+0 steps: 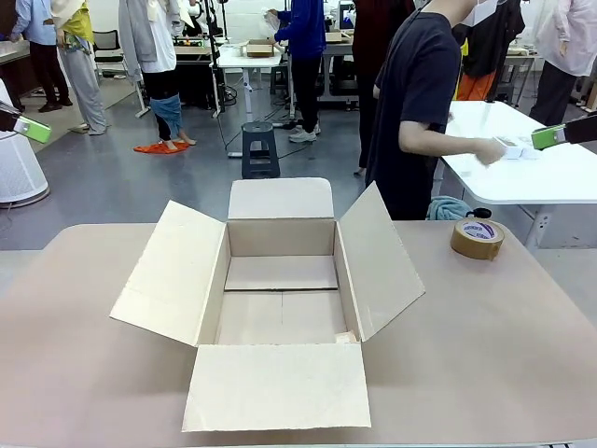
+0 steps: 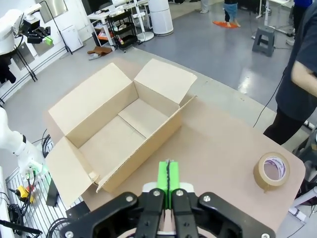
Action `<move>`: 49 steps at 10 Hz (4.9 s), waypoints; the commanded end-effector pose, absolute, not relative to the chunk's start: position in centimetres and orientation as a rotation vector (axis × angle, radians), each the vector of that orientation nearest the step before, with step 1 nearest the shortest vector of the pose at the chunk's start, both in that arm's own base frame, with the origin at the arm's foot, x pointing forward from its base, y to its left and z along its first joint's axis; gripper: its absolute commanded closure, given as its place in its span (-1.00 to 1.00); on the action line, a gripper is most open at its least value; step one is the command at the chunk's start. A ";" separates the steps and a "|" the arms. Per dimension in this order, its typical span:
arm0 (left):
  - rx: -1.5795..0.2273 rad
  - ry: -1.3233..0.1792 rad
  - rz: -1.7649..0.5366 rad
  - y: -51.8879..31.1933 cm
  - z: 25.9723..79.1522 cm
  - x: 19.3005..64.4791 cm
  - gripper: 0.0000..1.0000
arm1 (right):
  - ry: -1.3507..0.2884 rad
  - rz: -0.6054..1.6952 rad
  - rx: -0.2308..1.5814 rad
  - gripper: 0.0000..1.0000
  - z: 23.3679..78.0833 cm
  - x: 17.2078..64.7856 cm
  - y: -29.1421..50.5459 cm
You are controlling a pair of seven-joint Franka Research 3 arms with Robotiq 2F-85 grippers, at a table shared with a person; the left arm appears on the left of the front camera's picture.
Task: Wrap the clocks to prevent damage.
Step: Open the side flaps of the Package Box.
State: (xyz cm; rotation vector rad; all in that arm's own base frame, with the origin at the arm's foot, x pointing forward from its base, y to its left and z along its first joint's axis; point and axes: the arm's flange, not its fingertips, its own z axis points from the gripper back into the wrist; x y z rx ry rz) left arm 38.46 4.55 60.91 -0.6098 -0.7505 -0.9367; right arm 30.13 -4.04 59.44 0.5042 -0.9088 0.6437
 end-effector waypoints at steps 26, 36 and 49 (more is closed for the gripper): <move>0.259 -0.263 -0.255 -24.3 45.2 40.6 0.99 | -0.365 0.036 -0.118 0.98 46.9 35.3 25.7; -0.025 -0.240 -0.138 -18.0 40.4 41.9 0.99 | -0.360 0.150 -0.041 0.98 37.2 36.1 21.0; -0.091 -0.118 -0.102 -17.5 35.8 42.5 0.99 | -0.309 0.160 -0.026 0.98 35.7 37.5 21.2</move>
